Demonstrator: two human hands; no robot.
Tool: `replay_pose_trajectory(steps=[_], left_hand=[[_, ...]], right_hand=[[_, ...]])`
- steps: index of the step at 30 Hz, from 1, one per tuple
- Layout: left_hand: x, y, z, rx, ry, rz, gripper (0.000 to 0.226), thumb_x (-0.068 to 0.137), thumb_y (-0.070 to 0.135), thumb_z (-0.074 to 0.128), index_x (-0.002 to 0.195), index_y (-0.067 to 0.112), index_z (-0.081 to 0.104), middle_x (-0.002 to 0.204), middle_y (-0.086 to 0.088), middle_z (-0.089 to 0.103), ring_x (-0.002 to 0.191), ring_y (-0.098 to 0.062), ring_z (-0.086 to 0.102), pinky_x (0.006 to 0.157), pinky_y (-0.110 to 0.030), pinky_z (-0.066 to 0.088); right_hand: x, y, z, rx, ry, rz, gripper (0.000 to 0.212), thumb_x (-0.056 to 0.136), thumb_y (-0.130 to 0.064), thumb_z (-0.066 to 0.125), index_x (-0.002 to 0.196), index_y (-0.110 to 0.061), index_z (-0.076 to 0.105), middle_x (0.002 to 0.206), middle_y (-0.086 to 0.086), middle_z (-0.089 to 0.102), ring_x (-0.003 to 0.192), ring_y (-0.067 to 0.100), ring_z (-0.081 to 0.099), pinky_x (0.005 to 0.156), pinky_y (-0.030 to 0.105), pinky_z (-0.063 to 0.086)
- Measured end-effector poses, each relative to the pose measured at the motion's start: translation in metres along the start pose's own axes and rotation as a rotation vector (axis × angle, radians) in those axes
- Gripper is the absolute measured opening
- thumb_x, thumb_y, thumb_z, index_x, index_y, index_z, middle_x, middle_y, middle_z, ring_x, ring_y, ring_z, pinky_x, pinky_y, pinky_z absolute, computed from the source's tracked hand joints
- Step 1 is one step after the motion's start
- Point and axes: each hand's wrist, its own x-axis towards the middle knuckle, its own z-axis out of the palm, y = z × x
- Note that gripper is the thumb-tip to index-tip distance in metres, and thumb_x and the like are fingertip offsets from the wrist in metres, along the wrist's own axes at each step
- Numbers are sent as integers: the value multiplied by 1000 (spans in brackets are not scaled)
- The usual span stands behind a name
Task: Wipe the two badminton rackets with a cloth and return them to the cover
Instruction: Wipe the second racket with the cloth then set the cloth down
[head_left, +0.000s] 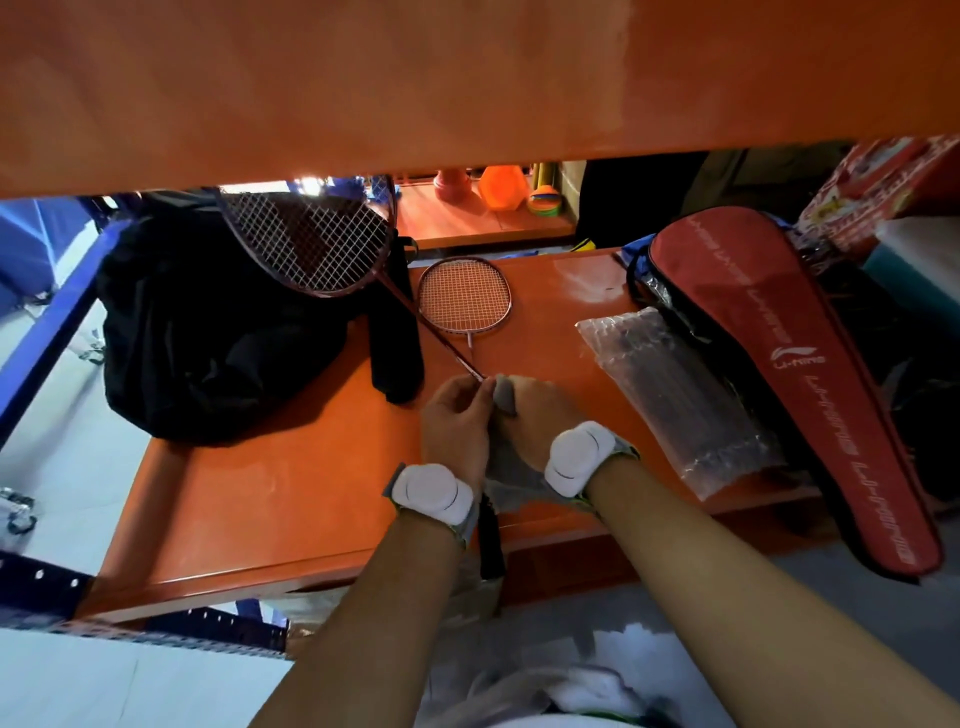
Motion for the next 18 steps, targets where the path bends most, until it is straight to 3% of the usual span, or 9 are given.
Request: replay_pose_trajectory(steps=[2, 5, 7, 11, 15, 18], left_hand=[[2, 2, -2, 4, 8, -17, 15, 93, 23, 66, 85, 13, 73, 84, -10, 72, 81, -24, 67, 78, -47, 58], [5, 8, -12, -116, 27, -60, 21, 94, 18, 64, 78, 14, 77, 75, -3, 74, 67, -11, 65, 66, -32, 57], [5, 8, -19, -124, 15, -77, 20, 95, 15, 62, 83, 13, 78, 91, -8, 77, 83, -16, 68, 79, -34, 57], [13, 7, -28, -214, 17, -138, 19, 99, 7, 53, 103, -2, 69, 116, -24, 70, 103, -27, 66, 94, -43, 51], [12, 6, -25, -297, -25, -196, 18, 102, 8, 46, 102, 4, 64, 115, -21, 70, 109, -28, 67, 96, -41, 53], [5, 5, -16, -363, -120, -245, 20, 101, 5, 45, 92, 6, 62, 105, -18, 70, 101, -29, 67, 98, -46, 51]], right_hand=[[2, 1, 2, -45, -52, -19, 37, 102, -39, 40, 100, -9, 63, 101, 16, 71, 92, 34, 66, 69, 35, 49], [-10, 15, 8, -39, -101, -34, 31, 99, -43, 45, 97, -18, 63, 94, 7, 71, 85, 29, 66, 73, 42, 53], [-22, 28, 12, 76, -127, -31, 25, 94, -50, 49, 101, -30, 62, 92, -5, 70, 83, 17, 66, 75, 42, 55], [-39, 52, 8, 269, -243, 50, 36, 84, -66, 48, 117, -53, 54, 106, -20, 69, 99, 3, 64, 85, 32, 54], [-36, 50, 0, 278, -338, 46, 23, 89, -60, 49, 102, -43, 58, 92, -14, 69, 87, 10, 65, 79, 41, 54], [-25, 29, 3, 384, -185, 24, 12, 95, -45, 51, 97, -37, 60, 95, -5, 71, 92, 20, 66, 84, 44, 53]])
